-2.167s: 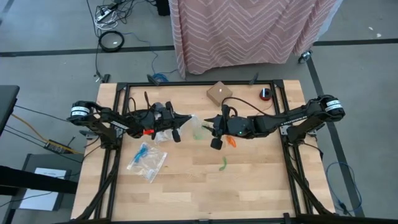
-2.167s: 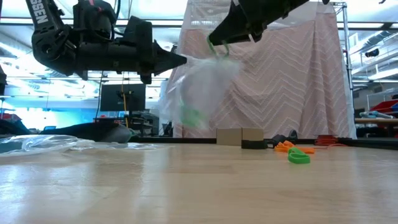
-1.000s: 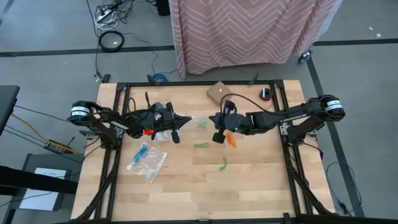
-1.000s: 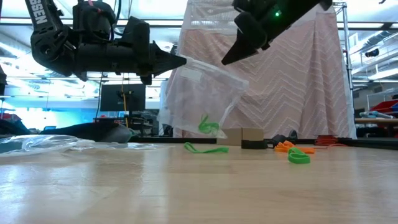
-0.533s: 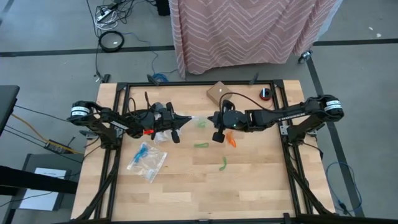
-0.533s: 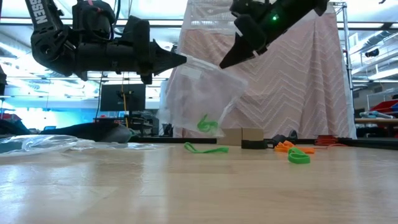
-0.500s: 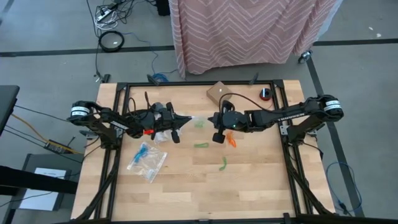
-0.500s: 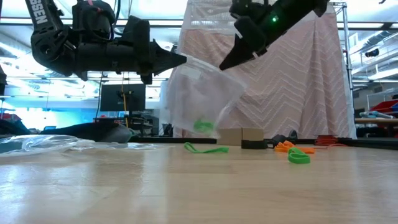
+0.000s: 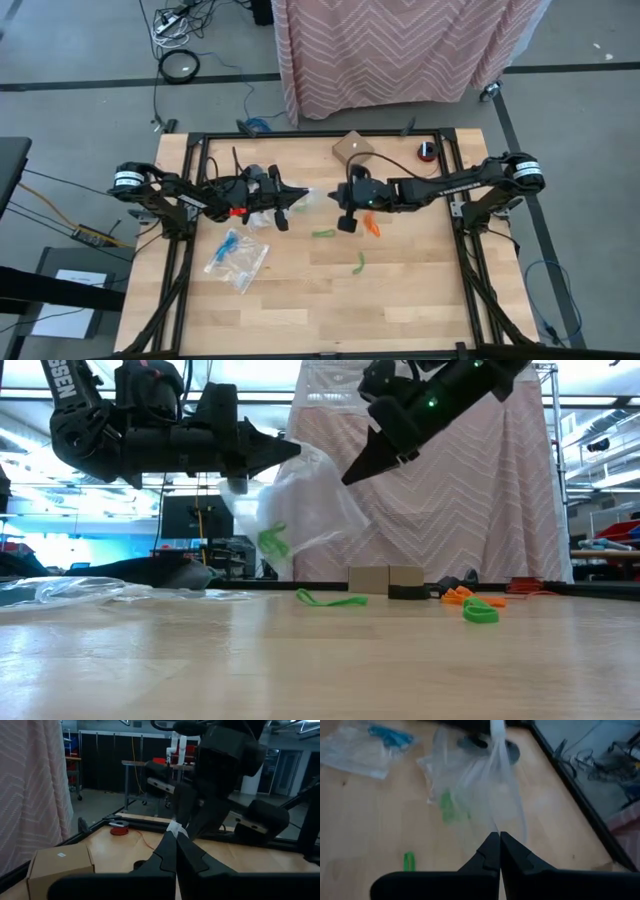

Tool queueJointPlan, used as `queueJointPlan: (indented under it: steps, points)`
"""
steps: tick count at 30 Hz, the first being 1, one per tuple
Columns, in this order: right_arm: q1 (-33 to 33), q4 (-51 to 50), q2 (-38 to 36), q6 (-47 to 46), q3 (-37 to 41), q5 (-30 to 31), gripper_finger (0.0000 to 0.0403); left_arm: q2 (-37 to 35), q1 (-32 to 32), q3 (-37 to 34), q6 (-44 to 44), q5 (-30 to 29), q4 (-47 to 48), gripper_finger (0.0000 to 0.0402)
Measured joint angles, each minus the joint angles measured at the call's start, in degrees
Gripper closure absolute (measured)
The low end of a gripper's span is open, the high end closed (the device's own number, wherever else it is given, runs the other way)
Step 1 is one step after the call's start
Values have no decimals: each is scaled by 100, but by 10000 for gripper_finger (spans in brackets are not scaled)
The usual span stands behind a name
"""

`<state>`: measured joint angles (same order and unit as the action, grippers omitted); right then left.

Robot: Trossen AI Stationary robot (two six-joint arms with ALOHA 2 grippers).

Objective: Sort rubber bands
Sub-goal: Put the green rubber band into the transparent zip bag

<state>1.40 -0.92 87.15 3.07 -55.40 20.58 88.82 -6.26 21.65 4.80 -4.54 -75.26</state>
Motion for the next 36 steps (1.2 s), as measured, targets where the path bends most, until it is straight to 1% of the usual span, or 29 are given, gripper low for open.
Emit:
queueJointPlan:
  steps: [6,13,20,25,32,36]
  points:
    - [-56,242,-4,131,0,-298,403,0,0,2,14,11,-2,399]
    - [-117,262,-4,261,0,-268,403,0,2,2,253,334,55,399]
    - [-271,219,-5,366,0,-335,403,0,42,2,339,245,22,400]
    - [-308,253,-15,507,0,-631,403,0,43,2,409,3,61,400]
    - [-384,276,-15,864,0,-586,403,0,66,2,448,49,143,401]
    - [-444,281,-67,1014,0,-536,403,0,66,2,450,-28,522,401]
